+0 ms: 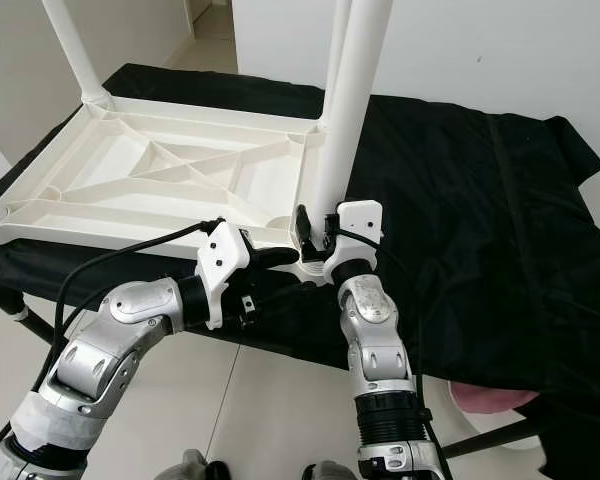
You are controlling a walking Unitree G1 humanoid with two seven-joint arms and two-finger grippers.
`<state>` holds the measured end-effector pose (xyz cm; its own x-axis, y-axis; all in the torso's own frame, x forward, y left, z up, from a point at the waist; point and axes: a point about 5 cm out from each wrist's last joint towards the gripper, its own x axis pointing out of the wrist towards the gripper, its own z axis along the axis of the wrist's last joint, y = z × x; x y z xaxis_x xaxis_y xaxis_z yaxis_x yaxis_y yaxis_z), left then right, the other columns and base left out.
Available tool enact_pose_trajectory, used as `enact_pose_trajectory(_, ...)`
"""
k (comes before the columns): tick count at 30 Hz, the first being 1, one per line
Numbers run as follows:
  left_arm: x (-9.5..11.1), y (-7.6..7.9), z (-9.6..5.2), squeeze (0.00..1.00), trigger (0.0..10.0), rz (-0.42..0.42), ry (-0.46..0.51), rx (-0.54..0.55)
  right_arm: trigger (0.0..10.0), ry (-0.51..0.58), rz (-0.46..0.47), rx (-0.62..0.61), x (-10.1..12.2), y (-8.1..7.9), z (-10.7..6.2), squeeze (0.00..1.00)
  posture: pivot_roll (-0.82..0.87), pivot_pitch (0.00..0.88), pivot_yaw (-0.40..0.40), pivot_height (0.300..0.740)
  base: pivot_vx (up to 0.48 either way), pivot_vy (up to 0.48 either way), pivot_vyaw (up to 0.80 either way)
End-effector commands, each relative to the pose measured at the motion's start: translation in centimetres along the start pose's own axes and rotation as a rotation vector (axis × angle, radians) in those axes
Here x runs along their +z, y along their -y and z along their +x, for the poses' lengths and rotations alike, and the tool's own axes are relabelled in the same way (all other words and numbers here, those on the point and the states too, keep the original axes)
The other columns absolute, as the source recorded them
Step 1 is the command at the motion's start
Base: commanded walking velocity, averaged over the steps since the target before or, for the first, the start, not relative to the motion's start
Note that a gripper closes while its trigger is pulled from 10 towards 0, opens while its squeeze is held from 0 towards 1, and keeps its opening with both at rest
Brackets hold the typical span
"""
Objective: Building children table
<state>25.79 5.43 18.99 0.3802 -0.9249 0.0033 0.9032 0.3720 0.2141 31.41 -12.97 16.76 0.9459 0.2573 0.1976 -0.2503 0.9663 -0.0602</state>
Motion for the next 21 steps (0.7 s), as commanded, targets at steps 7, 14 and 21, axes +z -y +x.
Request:
enact_pose_trajectory(7,0.2,-0.1,-0.6,0.0,10.0,-0.001,-0.005,0.046,10.0,-0.082,-0.08,0.31,-0.9,2.1,-0.7,0.0,-0.09,0.064,0.009,0.74,0.0,0.0,0.0)
enact_pose_trajectory(14,0.0,-0.1,-0.9,0.0,10.0,0.004,-0.02,0.032,10.0,-0.144,-0.125,0.515,-1.6,2.6,0.2,0.0,-0.09,0.046,0.018,0.74,0.0,0.0,0.0)
enact_pose_trajectory(21,0.0,-0.1,-1.1,0.0,10.0,0.008,-0.029,0.033,9.1,-0.165,-0.123,0.573,-2.0,2.3,1.8,0.0,-0.07,0.027,0.017,0.74,0.0,0.0,0.0)
